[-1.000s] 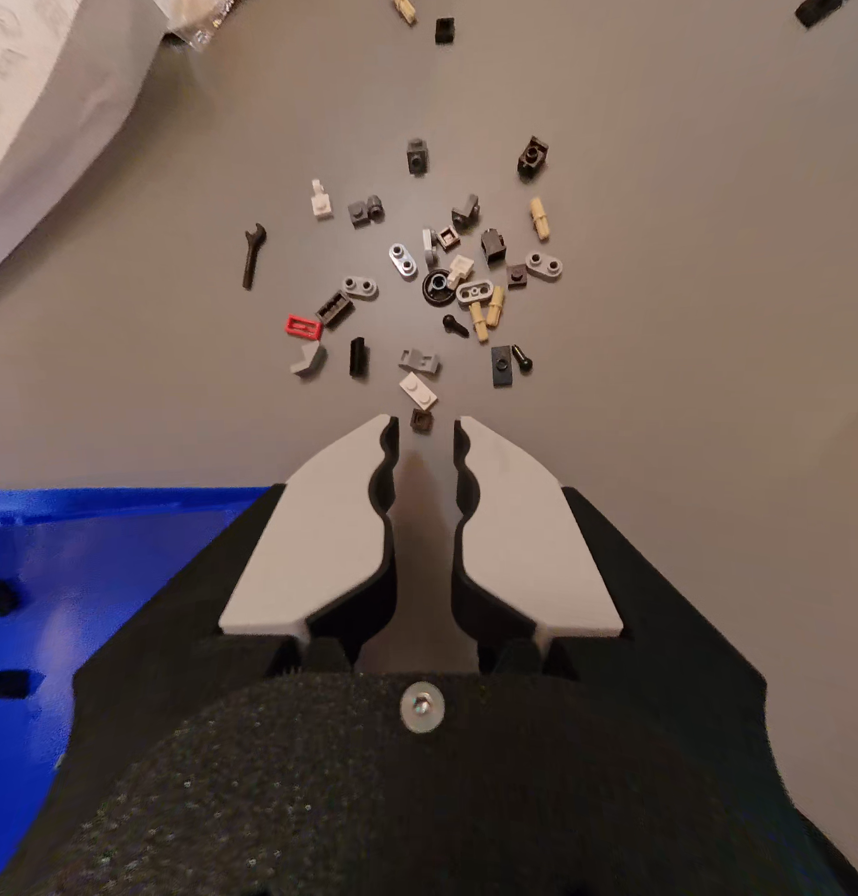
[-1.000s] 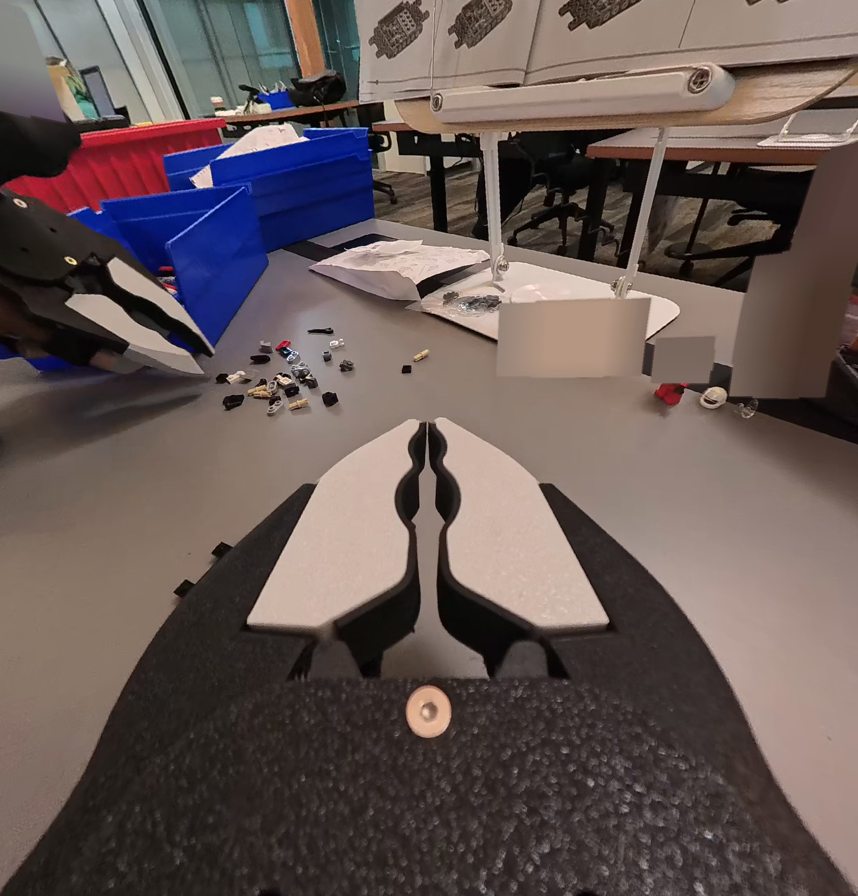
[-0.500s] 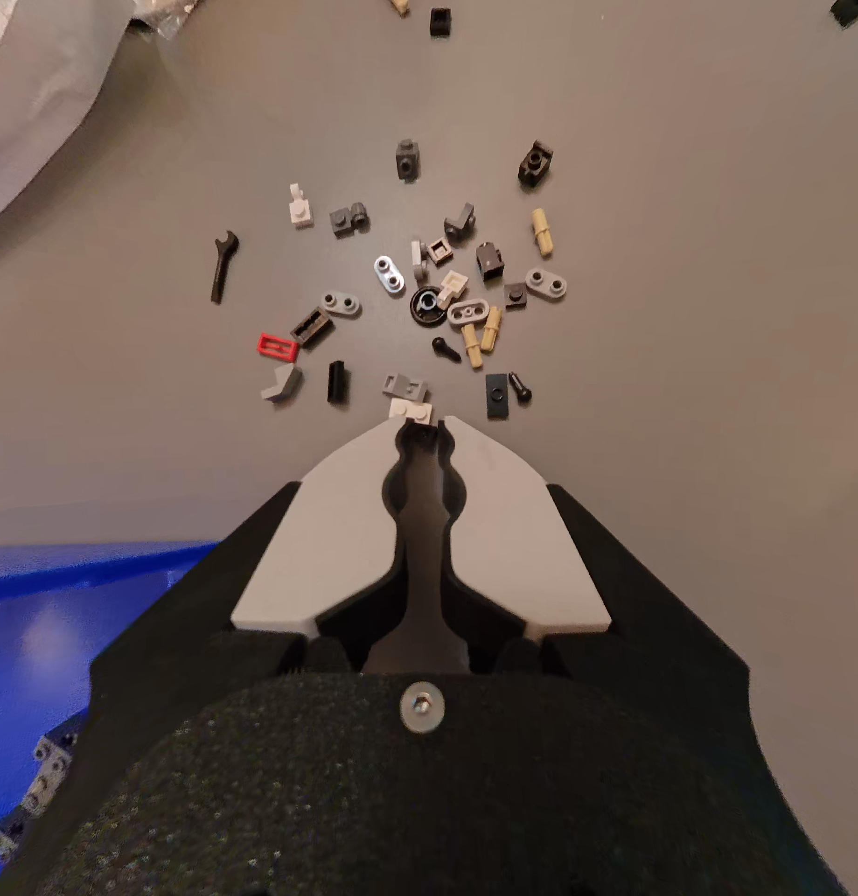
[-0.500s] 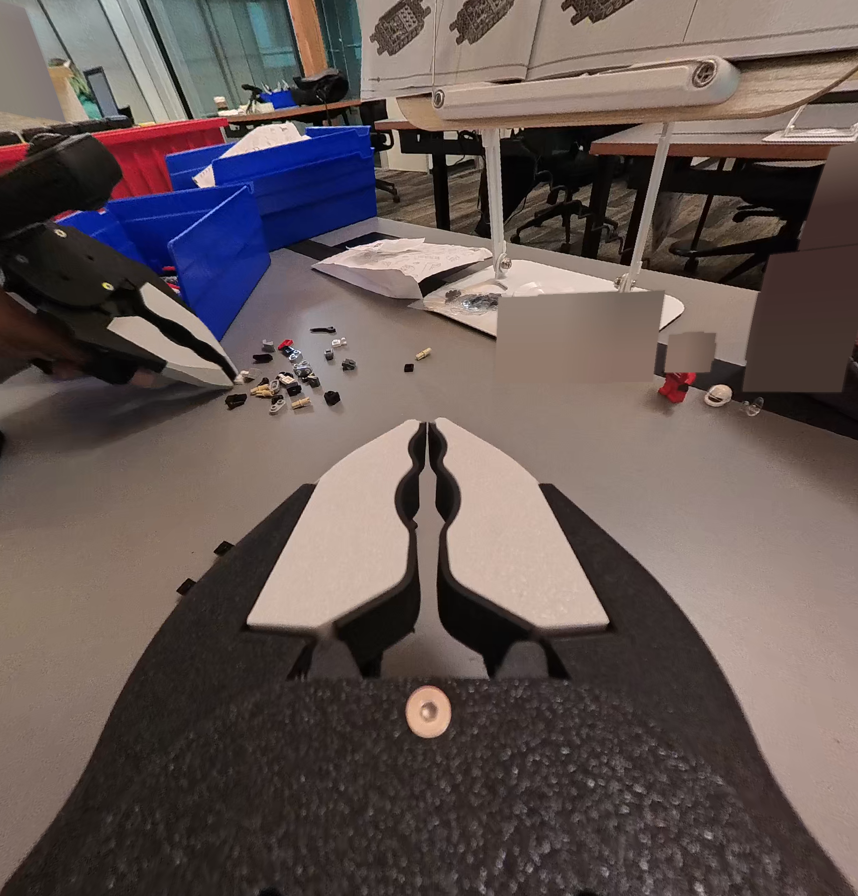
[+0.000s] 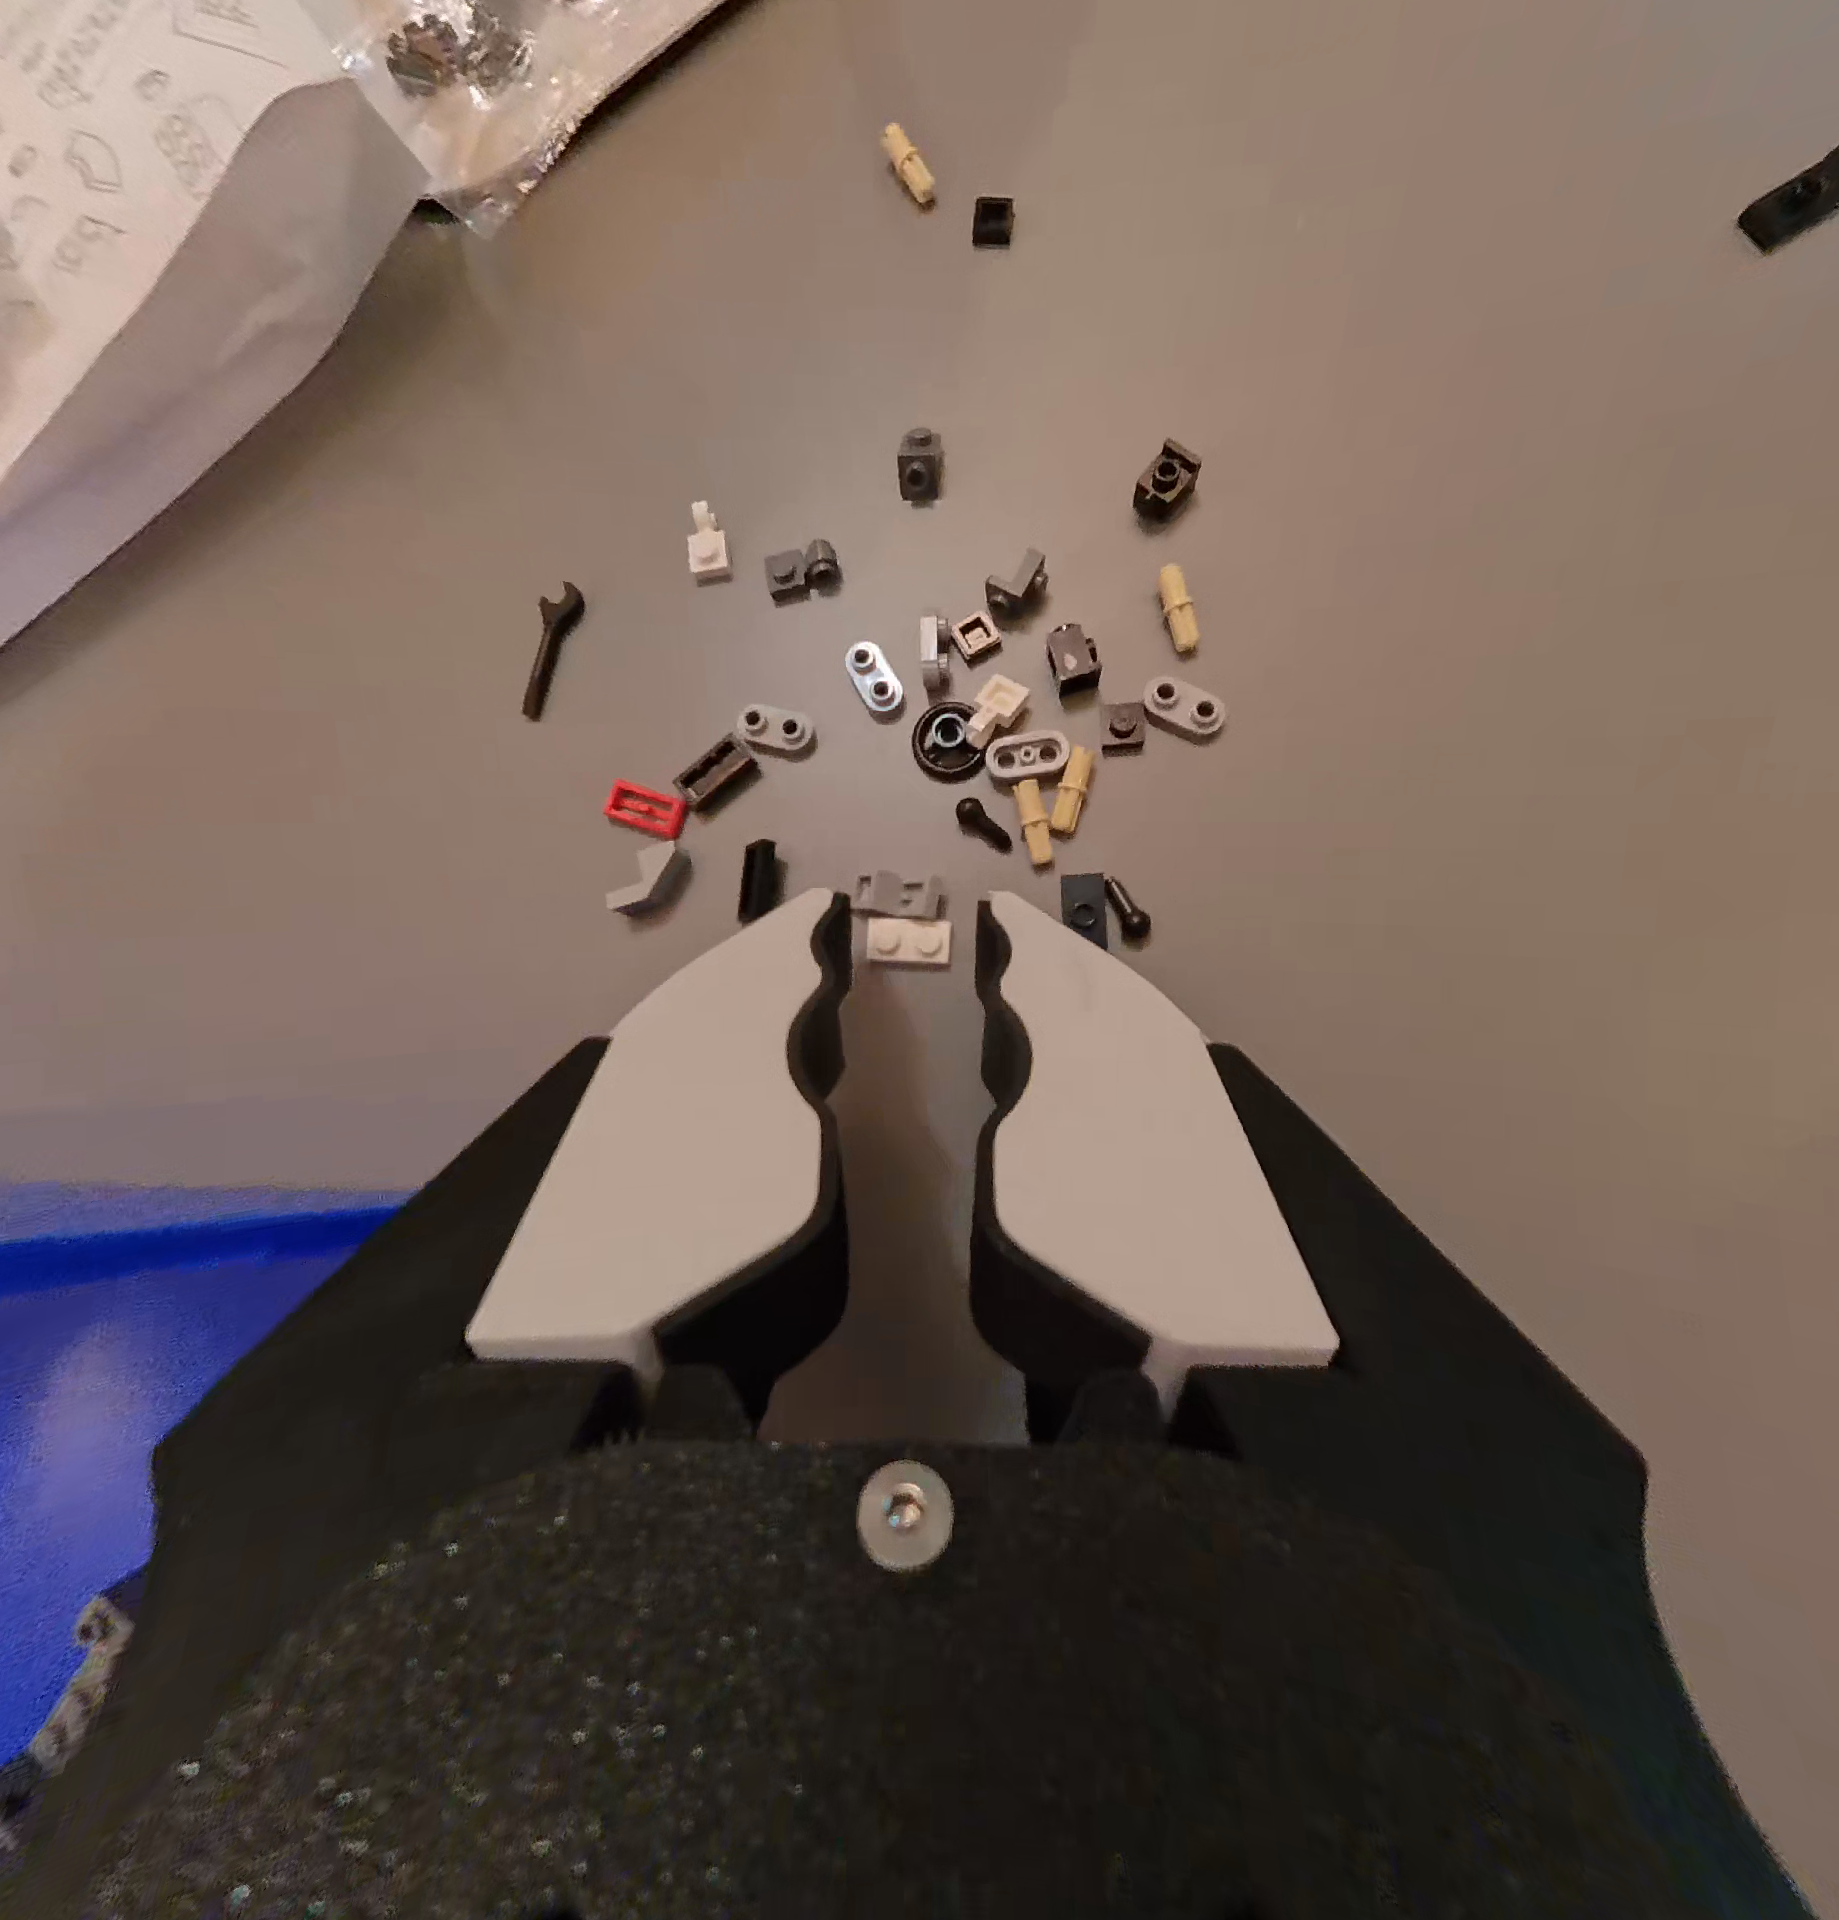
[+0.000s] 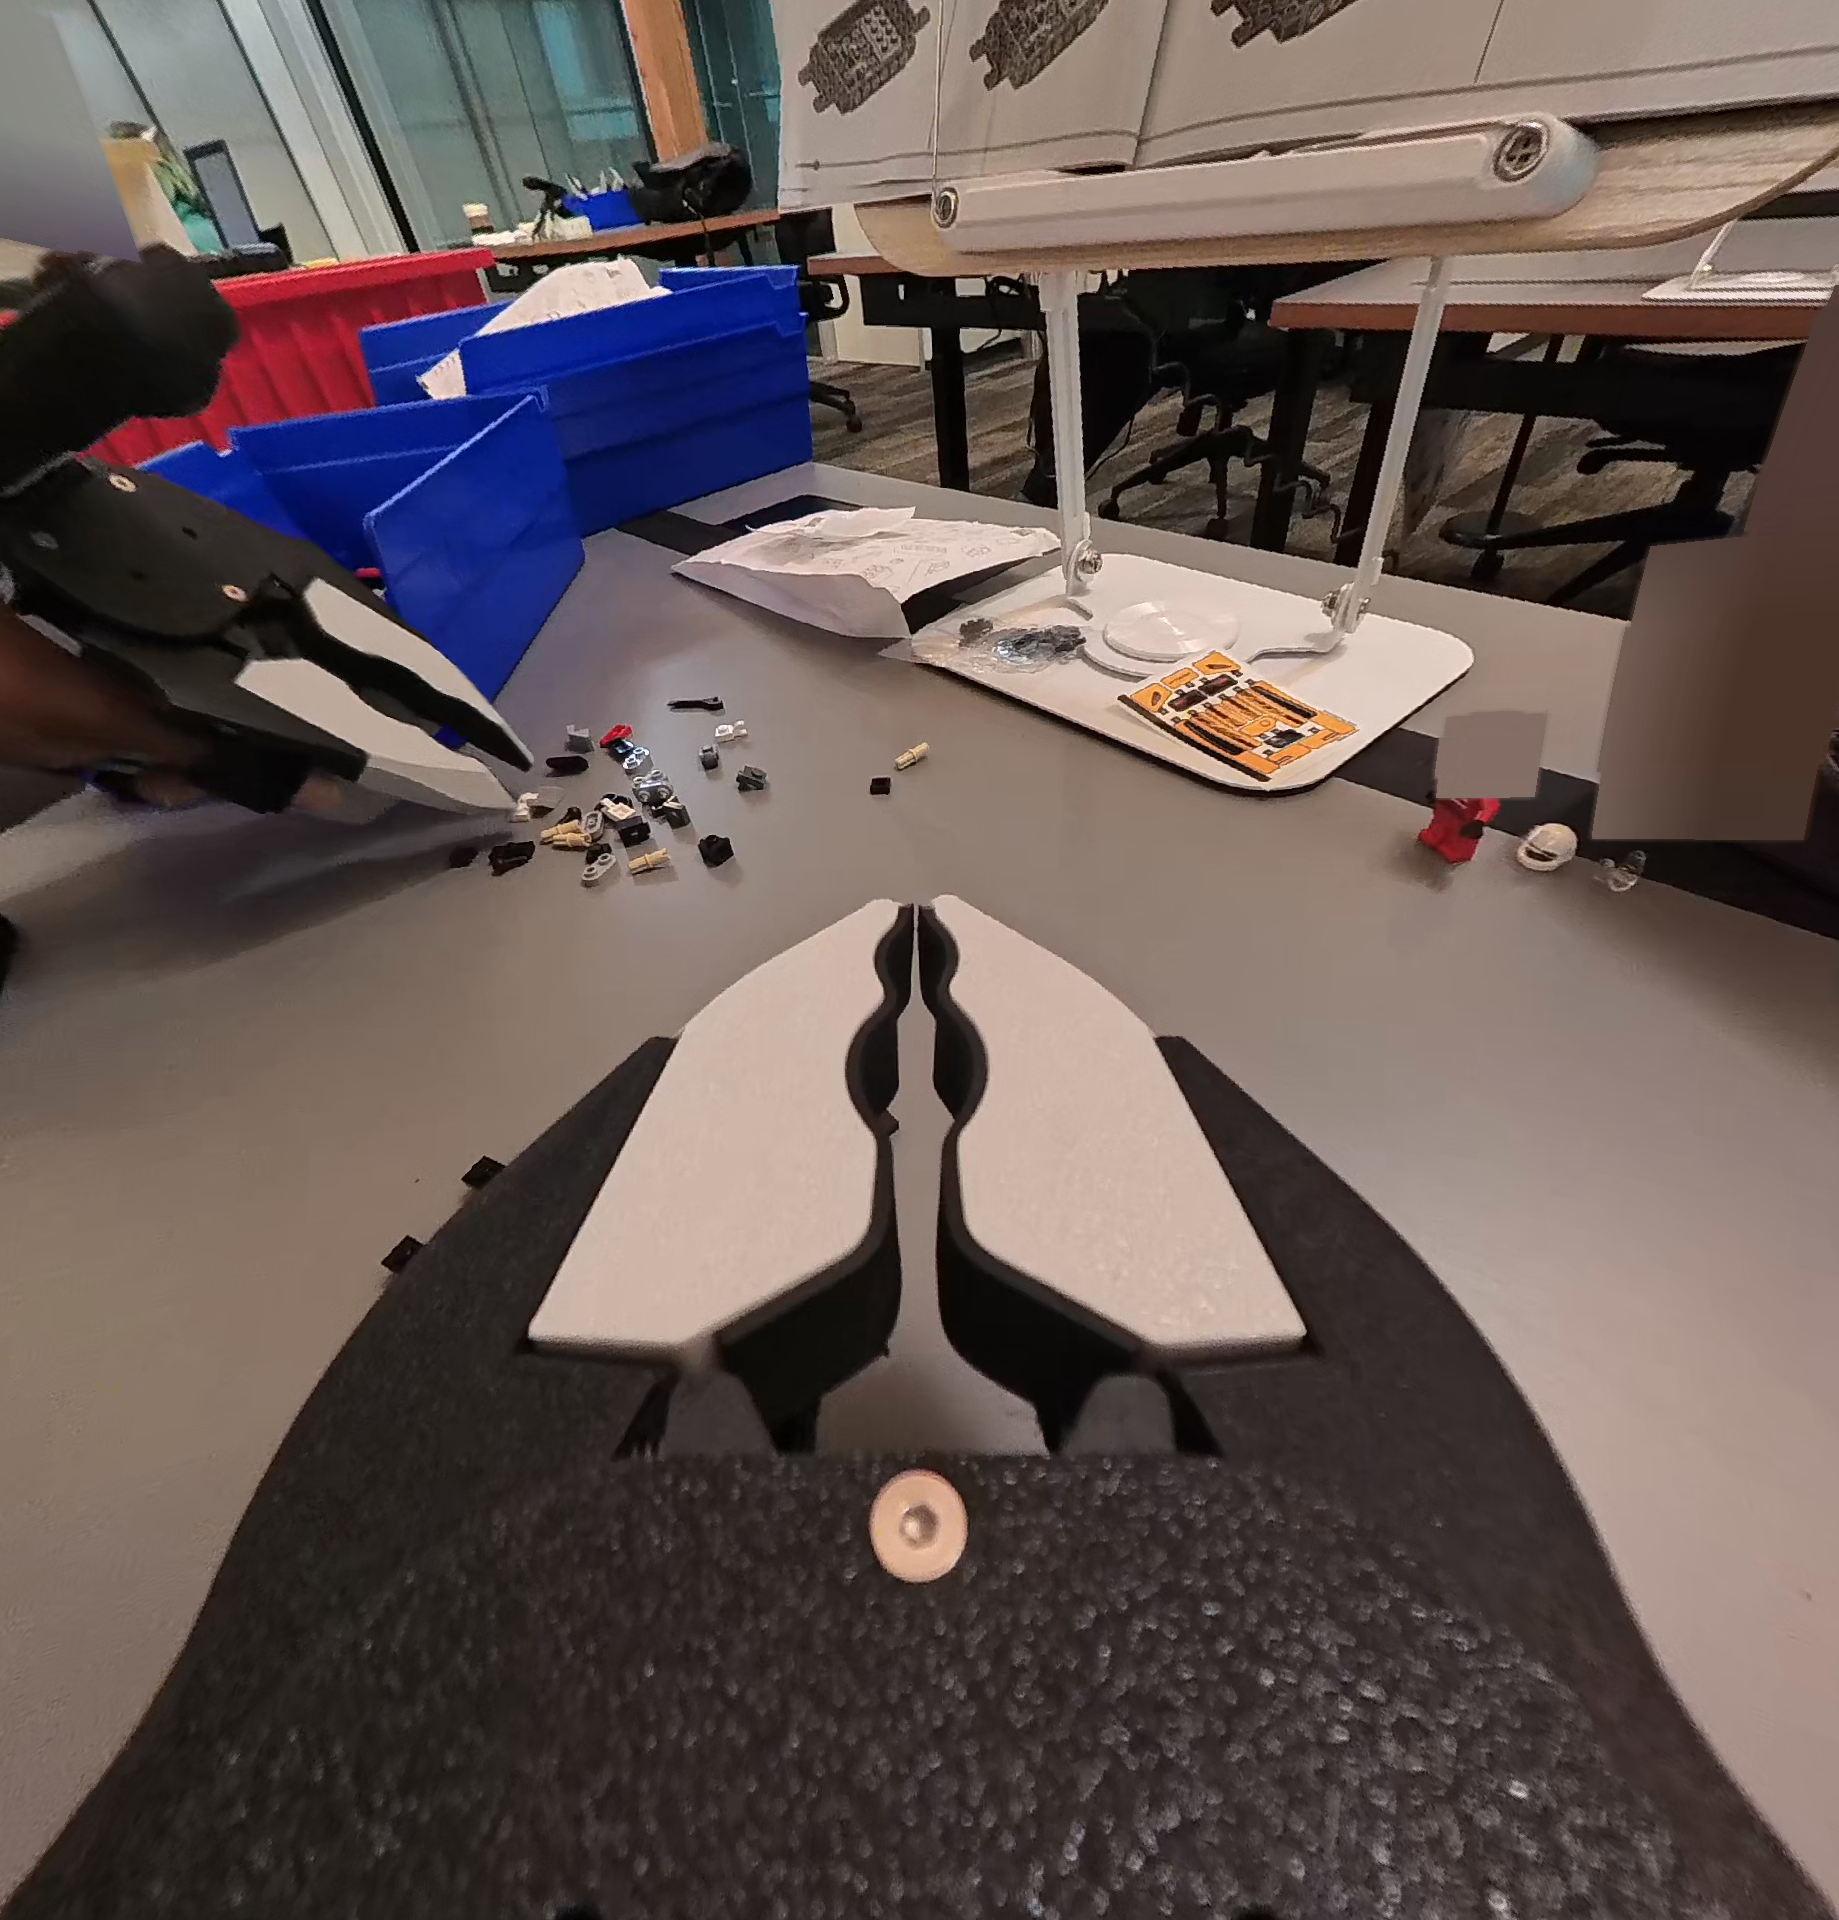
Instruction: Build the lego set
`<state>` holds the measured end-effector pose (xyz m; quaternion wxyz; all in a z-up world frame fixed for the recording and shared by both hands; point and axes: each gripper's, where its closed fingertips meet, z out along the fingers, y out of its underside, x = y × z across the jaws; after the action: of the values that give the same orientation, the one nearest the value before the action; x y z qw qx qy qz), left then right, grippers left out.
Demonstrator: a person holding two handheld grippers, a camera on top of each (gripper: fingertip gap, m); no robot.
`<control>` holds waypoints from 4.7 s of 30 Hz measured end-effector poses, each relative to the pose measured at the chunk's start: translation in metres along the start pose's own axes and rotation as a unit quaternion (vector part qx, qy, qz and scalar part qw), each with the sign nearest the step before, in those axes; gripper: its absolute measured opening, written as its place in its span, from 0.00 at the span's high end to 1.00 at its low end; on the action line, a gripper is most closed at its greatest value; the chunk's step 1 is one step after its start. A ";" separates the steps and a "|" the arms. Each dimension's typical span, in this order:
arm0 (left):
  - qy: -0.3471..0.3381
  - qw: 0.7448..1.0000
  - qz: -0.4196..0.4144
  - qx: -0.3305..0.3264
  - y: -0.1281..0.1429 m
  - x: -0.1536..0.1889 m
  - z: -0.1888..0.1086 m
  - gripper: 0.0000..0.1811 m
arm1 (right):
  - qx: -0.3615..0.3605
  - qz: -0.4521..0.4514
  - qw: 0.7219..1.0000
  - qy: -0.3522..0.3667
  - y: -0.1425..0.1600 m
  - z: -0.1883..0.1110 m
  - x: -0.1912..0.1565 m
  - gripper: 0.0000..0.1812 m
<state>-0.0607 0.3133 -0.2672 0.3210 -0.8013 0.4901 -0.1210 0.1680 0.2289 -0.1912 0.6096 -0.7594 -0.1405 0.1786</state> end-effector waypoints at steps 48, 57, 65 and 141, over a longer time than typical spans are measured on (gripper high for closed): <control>0.037 0.998 0.045 0.026 -0.037 0.019 0.024 0.95 | -0.001 0.015 1.000 -0.006 0.001 0.000 0.001 1.00; 0.017 0.993 0.014 0.118 -0.051 0.021 0.003 0.93 | -0.001 0.012 1.000 -0.011 0.004 0.002 -0.001 1.00; -0.011 0.926 -0.095 0.364 -0.104 0.016 -0.074 1.00 | 0.006 -0.004 1.000 -0.022 0.006 0.005 -0.002 0.99; -0.180 0.944 0.236 0.145 -0.038 -0.150 -0.156 0.93 | 0.061 -0.050 0.996 -0.030 -0.029 -0.007 -0.030 0.99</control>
<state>-0.1862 0.3928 -0.1057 0.5364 -0.6156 0.5763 0.0348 0.1444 0.2164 -0.1581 0.6588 -0.7067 -0.1856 0.1790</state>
